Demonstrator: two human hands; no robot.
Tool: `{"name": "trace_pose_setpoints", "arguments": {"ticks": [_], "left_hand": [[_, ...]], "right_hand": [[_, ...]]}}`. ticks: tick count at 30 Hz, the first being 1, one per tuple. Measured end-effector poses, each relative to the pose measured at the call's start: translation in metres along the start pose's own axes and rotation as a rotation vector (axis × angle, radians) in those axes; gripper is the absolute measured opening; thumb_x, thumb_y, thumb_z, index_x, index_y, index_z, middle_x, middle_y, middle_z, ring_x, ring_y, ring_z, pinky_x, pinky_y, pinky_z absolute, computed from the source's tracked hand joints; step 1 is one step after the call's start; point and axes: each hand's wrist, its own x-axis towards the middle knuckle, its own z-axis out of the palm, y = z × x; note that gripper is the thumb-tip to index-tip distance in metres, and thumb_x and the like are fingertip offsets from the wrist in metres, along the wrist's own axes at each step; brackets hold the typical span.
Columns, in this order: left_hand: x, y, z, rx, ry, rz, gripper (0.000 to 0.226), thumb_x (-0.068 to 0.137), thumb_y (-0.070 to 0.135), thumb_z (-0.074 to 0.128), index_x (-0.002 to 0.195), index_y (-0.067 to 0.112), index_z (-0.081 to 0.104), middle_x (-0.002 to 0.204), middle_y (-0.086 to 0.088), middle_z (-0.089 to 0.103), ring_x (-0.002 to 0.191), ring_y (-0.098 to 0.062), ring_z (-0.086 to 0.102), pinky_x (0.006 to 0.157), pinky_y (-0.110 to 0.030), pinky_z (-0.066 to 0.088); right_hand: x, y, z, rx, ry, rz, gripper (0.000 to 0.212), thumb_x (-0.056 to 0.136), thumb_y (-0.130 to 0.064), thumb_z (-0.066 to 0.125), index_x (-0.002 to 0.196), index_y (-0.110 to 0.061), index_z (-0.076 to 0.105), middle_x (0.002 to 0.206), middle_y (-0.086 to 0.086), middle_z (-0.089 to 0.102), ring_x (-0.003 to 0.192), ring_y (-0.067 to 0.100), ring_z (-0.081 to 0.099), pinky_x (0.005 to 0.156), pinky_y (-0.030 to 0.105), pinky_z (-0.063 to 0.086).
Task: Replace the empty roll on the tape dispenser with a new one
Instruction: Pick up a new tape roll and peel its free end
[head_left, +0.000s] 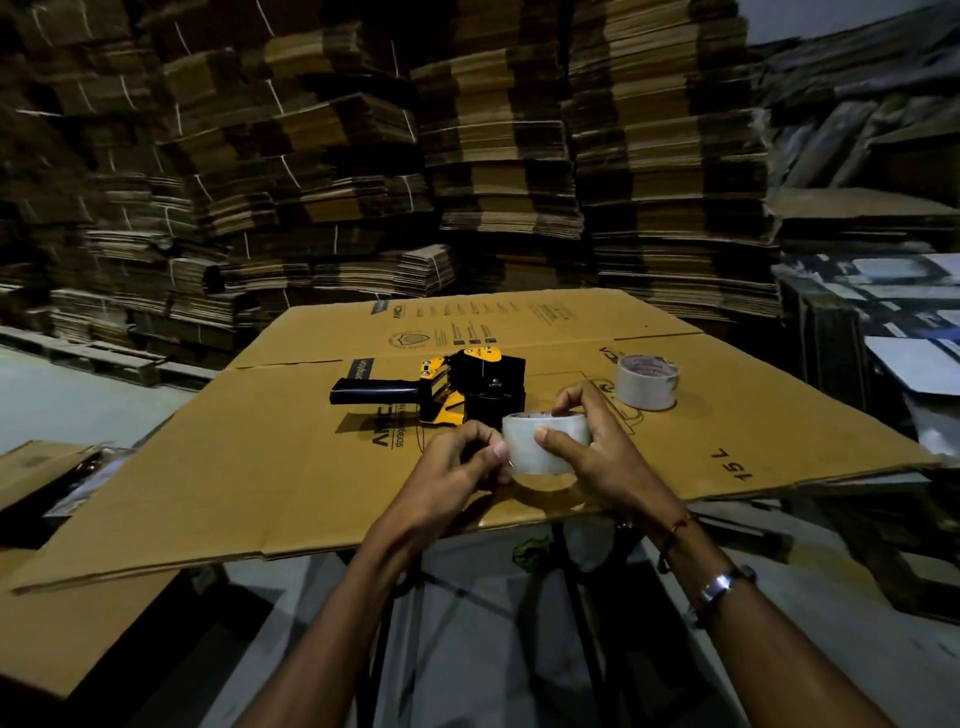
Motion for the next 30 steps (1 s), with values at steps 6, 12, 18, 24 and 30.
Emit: {"name": "trace_pose_setpoints", "arguments": {"ticks": [6,12,18,24,30], "left_hand": [[0.005,-0.003,-0.010,-0.151,0.036,-0.005,0.011,0.099,0.011,0.055,0.092,0.003,0.059,0.082,-0.009,0.063,0.083,-0.026,0.057,0.079,-0.038,0.050],[0.007,-0.004,-0.009,-0.290,0.067,-0.073,0.007,0.097,0.004,0.057,0.091,0.003,0.061,0.093,-0.007,0.073,0.090,-0.022,0.066,0.084,-0.031,0.057],[0.005,0.001,-0.003,-0.331,0.161,-0.091,0.013,0.097,-0.002,0.053,0.086,0.000,0.059,0.092,-0.012,0.072,0.088,-0.019,0.070,0.085,-0.028,0.058],[0.002,0.007,0.001,-0.443,0.223,-0.114,0.018,0.098,-0.005,0.049,0.082,0.001,0.057,0.089,-0.014,0.069,0.073,-0.011,0.072,0.072,-0.021,0.059],[0.001,0.004,0.003,-0.353,0.288,-0.104,0.009,0.097,-0.004,0.054,0.105,-0.004,0.060,0.096,-0.018,0.068,0.089,-0.023,0.068,0.078,-0.028,0.060]], "right_hand": [[0.002,0.001,-0.003,0.053,-0.025,0.016,0.050,0.075,-0.048,0.067,0.102,-0.013,0.042,0.099,-0.003,0.048,0.089,0.018,0.061,0.052,0.022,0.047],[0.002,0.000,-0.006,0.059,-0.042,0.036,0.051,0.077,-0.043,0.068,0.106,-0.010,0.042,0.100,0.000,0.047,0.081,0.006,0.057,0.053,0.017,0.046],[0.001,-0.005,-0.007,0.076,-0.062,0.112,0.043,0.078,-0.043,0.066,0.107,-0.017,0.046,0.105,0.001,0.051,0.076,-0.004,0.060,0.058,0.035,0.046],[-0.001,-0.008,-0.003,0.077,-0.055,0.141,0.048,0.076,-0.048,0.065,0.109,-0.016,0.049,0.115,0.012,0.053,0.084,0.014,0.059,0.056,0.035,0.045],[0.000,-0.006,-0.002,0.030,-0.054,0.093,0.061,0.068,-0.058,0.063,0.107,-0.012,0.050,0.116,0.012,0.052,0.088,0.013,0.055,0.059,0.018,0.043]]}}
